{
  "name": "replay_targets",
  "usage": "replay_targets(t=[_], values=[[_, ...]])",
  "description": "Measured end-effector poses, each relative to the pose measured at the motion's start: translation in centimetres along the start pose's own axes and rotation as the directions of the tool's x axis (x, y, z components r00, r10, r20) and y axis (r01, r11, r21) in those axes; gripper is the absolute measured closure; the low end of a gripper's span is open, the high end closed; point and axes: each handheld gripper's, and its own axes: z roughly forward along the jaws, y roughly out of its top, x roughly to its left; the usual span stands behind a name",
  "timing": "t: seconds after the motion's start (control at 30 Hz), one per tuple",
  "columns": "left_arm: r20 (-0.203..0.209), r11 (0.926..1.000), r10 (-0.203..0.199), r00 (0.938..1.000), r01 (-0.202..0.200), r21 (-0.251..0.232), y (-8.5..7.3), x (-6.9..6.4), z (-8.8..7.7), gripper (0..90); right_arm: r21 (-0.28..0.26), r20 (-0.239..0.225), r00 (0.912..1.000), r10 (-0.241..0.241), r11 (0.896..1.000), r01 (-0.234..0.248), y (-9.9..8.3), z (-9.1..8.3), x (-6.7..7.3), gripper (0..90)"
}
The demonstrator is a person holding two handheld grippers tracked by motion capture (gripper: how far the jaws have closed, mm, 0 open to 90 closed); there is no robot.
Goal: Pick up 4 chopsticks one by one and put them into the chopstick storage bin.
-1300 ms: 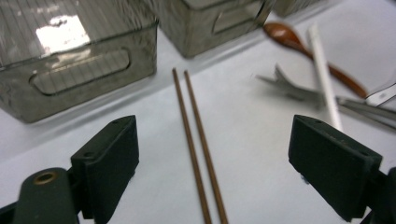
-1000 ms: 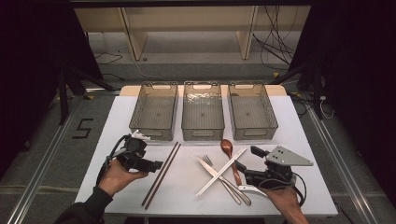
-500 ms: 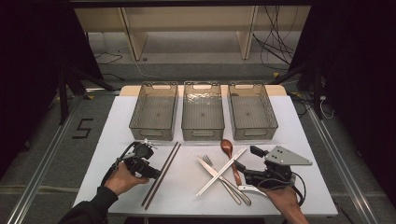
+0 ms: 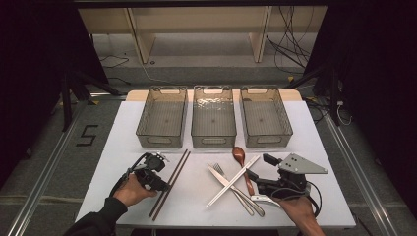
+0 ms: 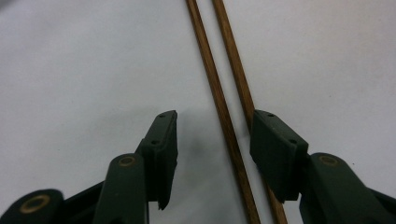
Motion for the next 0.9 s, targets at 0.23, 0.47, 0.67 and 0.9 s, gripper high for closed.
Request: replay_targets(t=[0.23, 0.47, 0.67, 0.9], values=[[0.005, 0.9991, 0.031, 0.9995, -0.032, 0.028, 0.04, -0.20, 0.64, 56.4, 0.006, 0.001, 1.0000, 0.003, 1.000, -0.003, -0.02, 0.07, -0.01, 26.7], [-0.025, 0.9979, 0.060, 0.9979, -0.059, 0.028, 0.14, -0.36, 0.71, 61.8, 0.018, 0.003, 1.0000, 0.002, 1.000, -0.002, -0.05, 0.20, -0.02, 27.2], [-0.034, 0.9957, 0.089, 0.9954, -0.088, 0.027, 0.31, -0.65, 0.79, 66.4, 0.013, 0.000, 1.0000, 0.005, 1.000, -0.005, -0.01, 0.19, -0.05, 27.3], [-0.030, 0.9949, 0.099, 0.9946, -0.098, 0.023, 0.39, -0.72, 0.82, 75.0, 0.015, -0.004, 1.0000, 0.003, 1.000, -0.003, -0.01, 0.23, -0.03, 27.3]])
